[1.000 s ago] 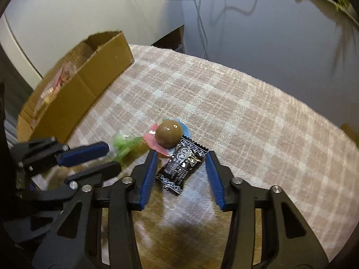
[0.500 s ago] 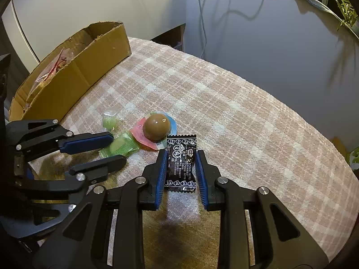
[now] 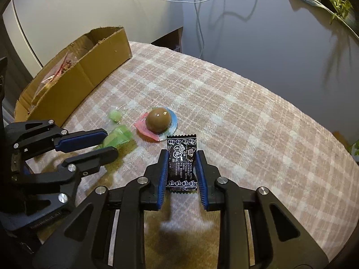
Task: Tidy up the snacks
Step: 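Grasp the green jelly with the left tool while the right tool grasps the black-wrapped candy, then carry the green jelly and black-wrapped candy over the cardboard box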
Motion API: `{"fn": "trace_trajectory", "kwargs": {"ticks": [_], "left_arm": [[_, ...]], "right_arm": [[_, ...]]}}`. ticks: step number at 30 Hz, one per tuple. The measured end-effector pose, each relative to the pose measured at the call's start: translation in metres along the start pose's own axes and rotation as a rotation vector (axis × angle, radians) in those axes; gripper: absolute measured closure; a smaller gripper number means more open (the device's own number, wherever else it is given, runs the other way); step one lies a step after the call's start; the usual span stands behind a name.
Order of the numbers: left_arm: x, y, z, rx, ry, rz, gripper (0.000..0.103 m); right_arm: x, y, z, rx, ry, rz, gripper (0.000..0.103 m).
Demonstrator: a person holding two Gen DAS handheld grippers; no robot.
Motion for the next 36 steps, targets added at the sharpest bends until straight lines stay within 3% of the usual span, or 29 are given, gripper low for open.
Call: {"fn": "trace_trajectory", "kwargs": {"ticks": [18, 36], "left_arm": [[-0.009, -0.081, -0.023, -0.027, -0.059, 0.151, 0.084], [0.002, -0.124, -0.093, -0.119, -0.137, 0.212, 0.084]], "right_arm": [[-0.007, -0.065, -0.03, -0.045, 0.011, 0.128, 0.078], [-0.059, -0.074, -0.12, -0.126, -0.08, 0.194, 0.078]]}}
Point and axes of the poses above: each gripper's, at about its wrist camera, not at the fingertips, and y roughly the way its jaws point, z to its right, x to its underside, the point moved 8 cm from there along y, roughly the way its jaws point, and after that the axes turned 6 degrees about y, right-handed, at the moved point
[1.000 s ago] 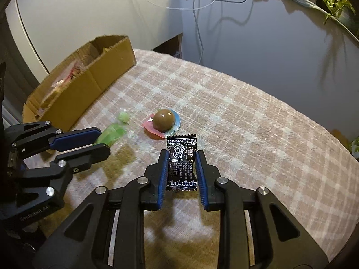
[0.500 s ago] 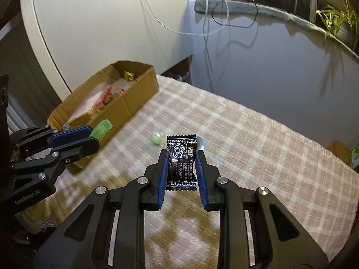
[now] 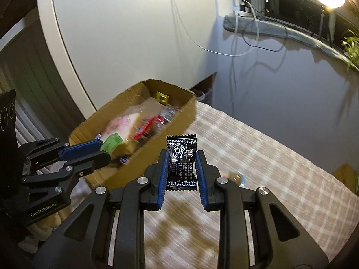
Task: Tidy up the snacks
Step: 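Carry the green jelly and black-wrapped candy over the cardboard box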
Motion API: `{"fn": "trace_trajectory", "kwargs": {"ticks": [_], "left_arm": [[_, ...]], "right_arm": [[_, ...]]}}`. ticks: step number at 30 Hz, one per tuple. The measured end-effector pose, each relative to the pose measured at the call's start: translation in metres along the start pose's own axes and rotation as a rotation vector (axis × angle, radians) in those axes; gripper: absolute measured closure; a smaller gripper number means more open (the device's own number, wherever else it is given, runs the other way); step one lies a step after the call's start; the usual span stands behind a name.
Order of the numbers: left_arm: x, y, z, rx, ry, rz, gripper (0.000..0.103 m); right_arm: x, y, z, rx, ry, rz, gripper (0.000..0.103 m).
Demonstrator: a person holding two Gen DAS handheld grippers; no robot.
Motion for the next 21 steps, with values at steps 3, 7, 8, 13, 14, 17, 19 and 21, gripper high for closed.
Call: {"fn": "trace_trajectory", "kwargs": {"ticks": [3, 7, 8, 13, 14, 17, 19, 21], "left_arm": [[0.0, -0.003, -0.011, -0.014, -0.01, 0.008, 0.084], [0.0, -0.007, -0.027, -0.032, -0.026, 0.016, 0.084], [0.0, -0.007, -0.03, -0.035, -0.03, 0.016, 0.084], [0.0, -0.006, -0.048, -0.054, -0.051, 0.016, 0.084], [0.0, -0.006, -0.051, -0.057, -0.054, 0.015, 0.084], [0.002, -0.004, -0.06, -0.067, -0.065, 0.011, 0.084], [0.002, -0.003, -0.066, -0.072, -0.072, 0.01, 0.084], [0.001, -0.002, -0.071, -0.079, -0.078, 0.01, 0.084]], "right_arm": [[-0.007, 0.007, -0.014, -0.015, -0.015, 0.0, 0.078], [-0.016, 0.016, -0.031, -0.033, -0.034, -0.001, 0.078], [-0.018, 0.019, -0.035, -0.039, -0.039, -0.002, 0.078], [-0.029, 0.035, -0.05, -0.057, -0.057, -0.01, 0.078], [-0.031, 0.04, -0.053, -0.059, -0.06, -0.014, 0.078], [-0.036, 0.052, -0.057, -0.061, -0.063, -0.025, 0.078], [-0.04, 0.062, -0.059, -0.066, -0.062, -0.035, 0.078], [-0.042, 0.069, -0.06, -0.07, -0.061, -0.042, 0.078]]}}
Point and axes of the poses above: each gripper's, at about its wrist camera, not at the fingertips, and y roughly the way its jaws point, z to its right, x to its underside, the point moved 8 cm from there along y, roughly the way its jaws point, and after that the axes turned 6 degrees about y, right-handed, at the moved point
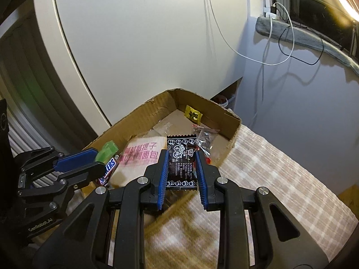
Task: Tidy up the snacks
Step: 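Carry the green jelly and black-wrapped candy over the cardboard box, then open both tools to drop the jelly and black candy into the box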
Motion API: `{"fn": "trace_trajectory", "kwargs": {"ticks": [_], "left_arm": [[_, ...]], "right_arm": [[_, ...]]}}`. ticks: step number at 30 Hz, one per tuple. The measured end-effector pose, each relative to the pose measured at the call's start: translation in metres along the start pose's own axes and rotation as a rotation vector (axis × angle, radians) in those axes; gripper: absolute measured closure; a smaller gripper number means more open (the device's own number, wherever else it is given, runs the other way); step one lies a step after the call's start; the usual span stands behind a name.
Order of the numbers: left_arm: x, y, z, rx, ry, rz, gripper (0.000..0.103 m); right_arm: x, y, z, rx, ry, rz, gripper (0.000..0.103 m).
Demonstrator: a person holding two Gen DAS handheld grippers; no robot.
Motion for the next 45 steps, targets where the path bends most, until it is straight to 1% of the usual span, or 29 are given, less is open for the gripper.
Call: {"fn": "trace_trajectory", "kwargs": {"ticks": [10, 24, 26, 28, 29, 30, 31, 32, 33, 34, 35, 36, 37, 45], "left_arm": [[-0.002, 0.008, -0.01, -0.005, -0.014, -0.008, 0.084], [-0.002, 0.011, -0.014, -0.011, -0.016, -0.013, 0.082], [-0.002, 0.011, -0.014, -0.015, -0.014, -0.015, 0.081], [-0.002, 0.011, -0.014, -0.019, -0.014, -0.014, 0.073], [-0.002, 0.011, -0.014, -0.021, -0.014, -0.013, 0.071], [-0.002, 0.01, -0.014, -0.025, -0.014, -0.011, 0.063], [-0.002, 0.01, -0.015, -0.03, -0.014, -0.007, 0.051], [-0.003, 0.009, -0.015, -0.033, -0.012, -0.001, 0.046], [-0.003, 0.008, -0.015, -0.036, -0.012, 0.005, 0.038], [-0.004, 0.007, -0.015, -0.039, -0.012, 0.011, 0.032], [-0.004, 0.006, -0.015, -0.041, -0.012, 0.013, 0.03], [-0.005, 0.006, -0.015, -0.04, -0.011, 0.014, 0.029], [-0.005, 0.007, -0.014, -0.04, -0.006, 0.012, 0.029], [-0.005, 0.007, -0.012, -0.046, -0.001, 0.01, 0.029]], "right_arm": [[-0.009, 0.028, -0.005, -0.023, -0.006, -0.029, 0.078], [-0.014, 0.038, -0.003, -0.035, 0.011, -0.033, 0.078], [-0.014, 0.038, -0.004, -0.034, 0.011, -0.031, 0.078], [-0.015, 0.038, -0.004, -0.032, 0.012, -0.027, 0.076], [-0.015, 0.038, -0.003, -0.03, 0.013, -0.024, 0.066], [-0.016, 0.038, -0.003, -0.026, 0.014, -0.019, 0.046], [-0.017, 0.037, -0.002, -0.022, 0.015, -0.012, 0.037], [-0.019, 0.035, -0.002, -0.017, 0.016, 0.004, 0.024], [-0.02, 0.033, -0.002, -0.014, 0.017, 0.016, 0.016], [-0.021, 0.031, -0.001, -0.012, 0.017, 0.026, 0.013], [-0.023, 0.029, -0.001, -0.007, 0.019, 0.037, 0.008], [-0.024, 0.028, 0.0, -0.003, 0.021, 0.044, 0.005], [-0.025, 0.027, 0.001, 0.002, 0.023, 0.052, 0.005], [-0.025, 0.021, 0.0, 0.006, 0.02, 0.056, 0.004]]}}
Point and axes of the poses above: each gripper's, at about its wrist camera, not at the fingertips, and y roughly the way its jaws point, z to its right, x to its underside, the point moved 8 cm from there along y, roughly the way its jaws point, and after that the axes turned 6 degrees about y, right-handed, at the moved point
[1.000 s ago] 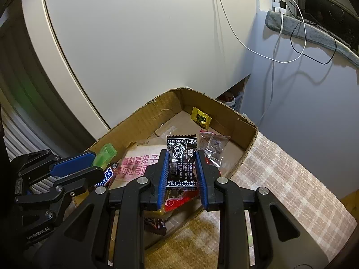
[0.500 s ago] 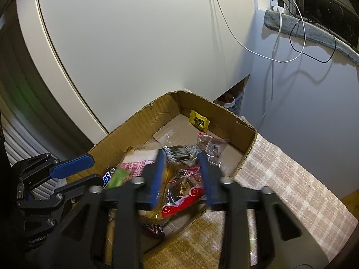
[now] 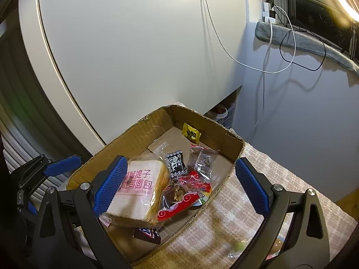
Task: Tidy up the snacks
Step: 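Open both tools to drop the jelly and black candy into the box, then move both open tools back toward the chocolate egg and green candy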
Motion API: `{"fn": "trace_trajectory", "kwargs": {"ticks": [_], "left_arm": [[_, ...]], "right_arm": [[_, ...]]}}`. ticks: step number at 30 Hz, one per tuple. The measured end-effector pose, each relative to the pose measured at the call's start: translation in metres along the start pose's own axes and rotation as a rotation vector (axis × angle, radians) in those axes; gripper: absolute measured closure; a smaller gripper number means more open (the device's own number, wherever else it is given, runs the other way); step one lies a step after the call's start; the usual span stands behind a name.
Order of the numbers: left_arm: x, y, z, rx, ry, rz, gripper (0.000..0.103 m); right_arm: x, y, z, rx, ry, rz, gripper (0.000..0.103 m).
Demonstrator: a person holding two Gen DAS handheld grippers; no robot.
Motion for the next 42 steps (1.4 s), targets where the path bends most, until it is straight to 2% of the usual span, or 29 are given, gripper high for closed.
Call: {"fn": "trace_trajectory", "kwargs": {"ticks": [27, 34, 42], "left_arm": [[-0.006, -0.021, 0.039, 0.024, 0.058, 0.035, 0.029], [-0.006, -0.02, 0.059, 0.052, 0.074, 0.031, 0.029], [-0.001, -0.01, 0.099, 0.114, 0.104, 0.002, 0.03]], "right_arm": [[0.01, -0.057, 0.019, 0.022, 0.015, 0.06, 0.004], [0.022, -0.079, 0.047, 0.046, 0.033, 0.077, 0.004], [0.045, -0.1, 0.102, 0.07, 0.086, 0.052, 0.004]]}}
Point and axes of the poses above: each gripper's, at about its wrist camera, not at the fingertips, and y roughly the way its jaws point, z to its right, x to its underside, the point moved 8 cm from there along y, roughly the way its jaws point, and after that the axes turned 6 degrees about y, right-handed, at the moved point
